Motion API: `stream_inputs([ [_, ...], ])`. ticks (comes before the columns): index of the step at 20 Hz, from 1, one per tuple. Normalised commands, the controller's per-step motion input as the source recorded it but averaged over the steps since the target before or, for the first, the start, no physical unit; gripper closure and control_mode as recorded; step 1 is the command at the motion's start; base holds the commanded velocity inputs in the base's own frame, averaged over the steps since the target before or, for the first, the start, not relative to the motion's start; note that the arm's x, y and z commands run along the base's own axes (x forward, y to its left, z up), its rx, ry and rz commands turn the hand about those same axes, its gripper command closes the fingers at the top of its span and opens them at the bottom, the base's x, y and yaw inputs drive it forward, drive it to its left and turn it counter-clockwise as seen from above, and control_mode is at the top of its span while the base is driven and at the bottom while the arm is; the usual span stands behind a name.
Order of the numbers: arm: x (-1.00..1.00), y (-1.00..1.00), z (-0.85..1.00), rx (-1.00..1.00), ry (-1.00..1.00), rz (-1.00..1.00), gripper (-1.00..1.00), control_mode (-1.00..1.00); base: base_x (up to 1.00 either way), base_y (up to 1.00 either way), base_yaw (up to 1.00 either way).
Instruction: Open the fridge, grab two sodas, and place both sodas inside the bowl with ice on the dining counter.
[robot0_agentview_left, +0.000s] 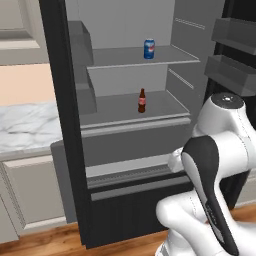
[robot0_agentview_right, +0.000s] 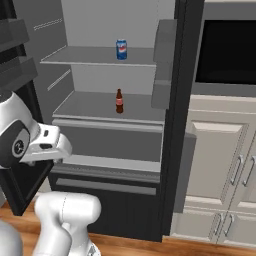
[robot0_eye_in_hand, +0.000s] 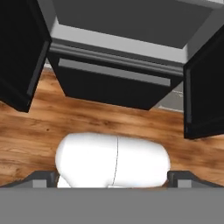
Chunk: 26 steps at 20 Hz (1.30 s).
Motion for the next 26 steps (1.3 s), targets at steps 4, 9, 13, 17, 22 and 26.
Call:
stream_inputs([
  [4, 0.18, -0.05, 0.00, 0.00, 0.00, 0.00, -1.00, 1.00, 0.13, 0.00, 0.00],
  [9, 0.00, 0.00, 0.00, 0.00, 0.00, 0.00, -1.00, 1.00, 0.81, 0.00, -0.03],
  [13, 0.00, 0.00, 0.00, 0.00, 0.00, 0.00, -1.00, 1.00, 0.75, -0.05, -0.02],
  [17, 0.00, 0.00, 0.00, 0.00, 0.00, 0.00, -1.00, 1.00, 0.42, -0.15, -0.01],
  [22, 0.00, -0.04, -0.03, -0.02, -0.06, 0.00, -1.00, -1.00, 0.11, -0.17, 0.00],
  [26, 0.06, -0.25, -0.24, -0.11, -0.33, 0.08, -1.00, -1.00, 0.00, 0.00, 0.00],
])
